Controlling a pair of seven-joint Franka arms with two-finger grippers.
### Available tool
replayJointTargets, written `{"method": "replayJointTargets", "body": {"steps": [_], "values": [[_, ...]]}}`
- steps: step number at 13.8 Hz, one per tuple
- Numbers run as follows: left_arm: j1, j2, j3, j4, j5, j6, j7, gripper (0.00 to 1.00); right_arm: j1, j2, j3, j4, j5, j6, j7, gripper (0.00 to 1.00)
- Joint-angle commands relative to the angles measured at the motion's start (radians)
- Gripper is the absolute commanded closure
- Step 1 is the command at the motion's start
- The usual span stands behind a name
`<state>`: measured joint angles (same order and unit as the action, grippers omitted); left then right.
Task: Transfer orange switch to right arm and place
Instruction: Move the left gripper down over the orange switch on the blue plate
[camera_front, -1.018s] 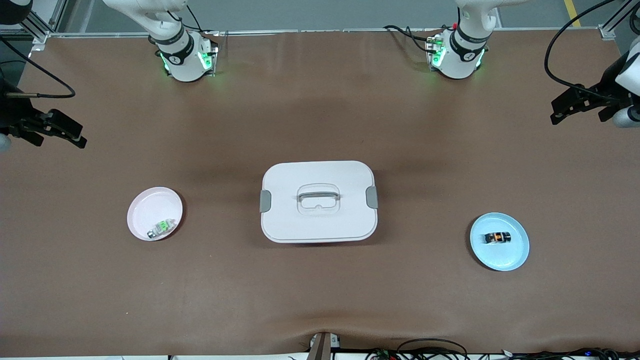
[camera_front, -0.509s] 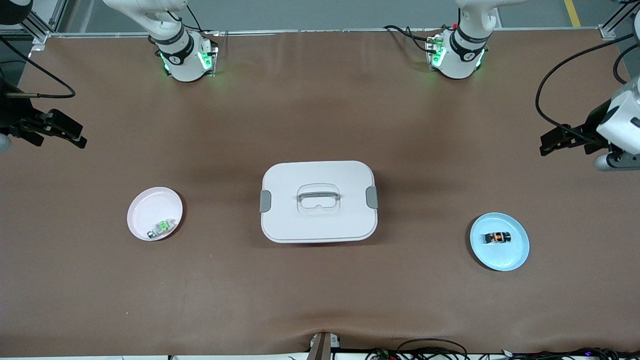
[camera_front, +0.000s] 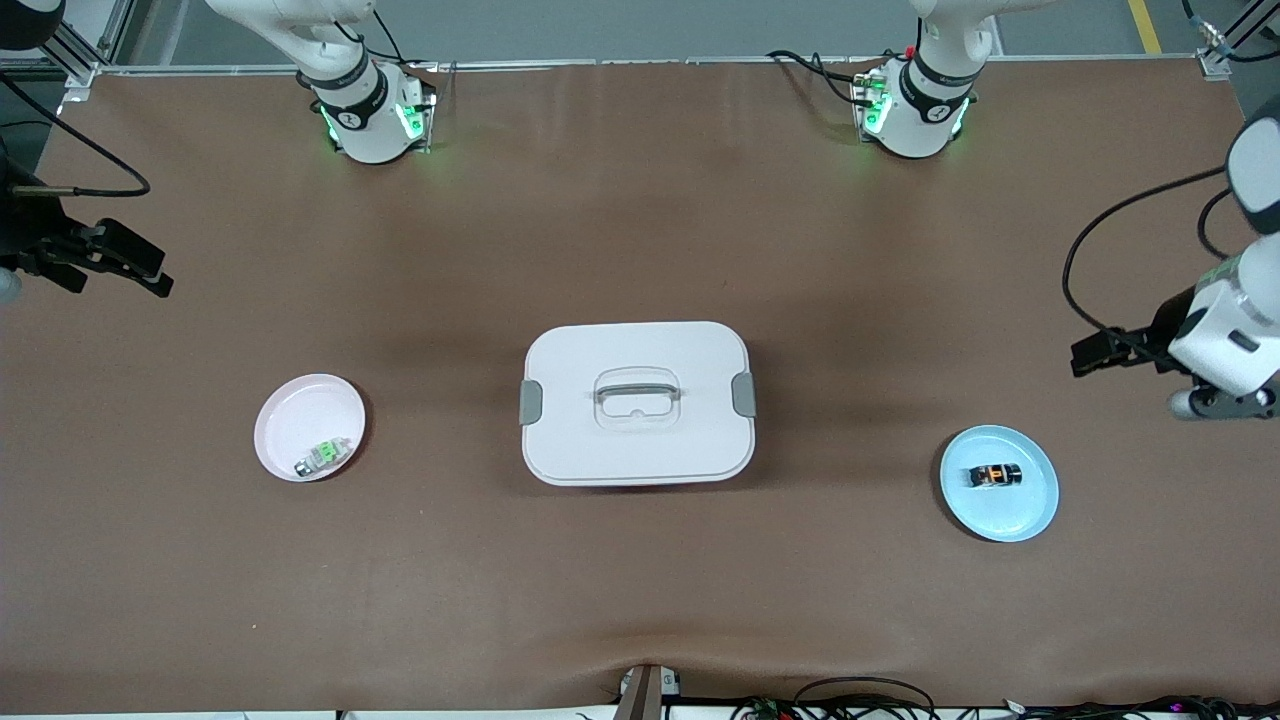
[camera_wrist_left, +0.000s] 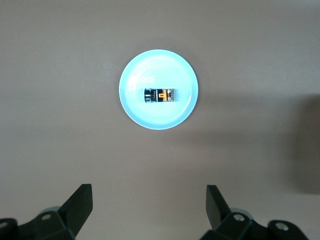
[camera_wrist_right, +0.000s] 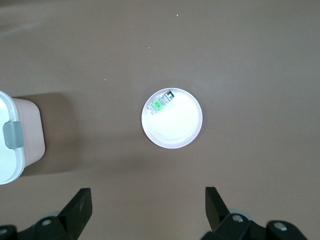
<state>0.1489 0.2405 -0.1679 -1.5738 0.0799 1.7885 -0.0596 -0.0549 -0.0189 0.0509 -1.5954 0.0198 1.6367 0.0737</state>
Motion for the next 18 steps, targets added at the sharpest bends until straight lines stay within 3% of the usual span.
{"method": "replayJointTargets", "body": {"steps": [1, 9, 18], "values": [[0.009, 0.075, -0.005, 0.02, 0.026, 0.05, 0.017, 0.0, -0.009, -0.007, 0.007, -0.004, -0.001, -0.003, 0.011, 0.0], [0.011, 0.296, -0.005, 0.017, 0.08, 0.288, 0.015, 0.0, -0.011, -0.006, 0.007, -0.006, -0.001, -0.005, 0.011, 0.0], [0.017, 0.459, -0.004, 0.023, 0.08, 0.496, 0.014, 0.0, -0.011, -0.006, 0.007, -0.006, -0.001, -0.003, 0.012, 0.0]]}}
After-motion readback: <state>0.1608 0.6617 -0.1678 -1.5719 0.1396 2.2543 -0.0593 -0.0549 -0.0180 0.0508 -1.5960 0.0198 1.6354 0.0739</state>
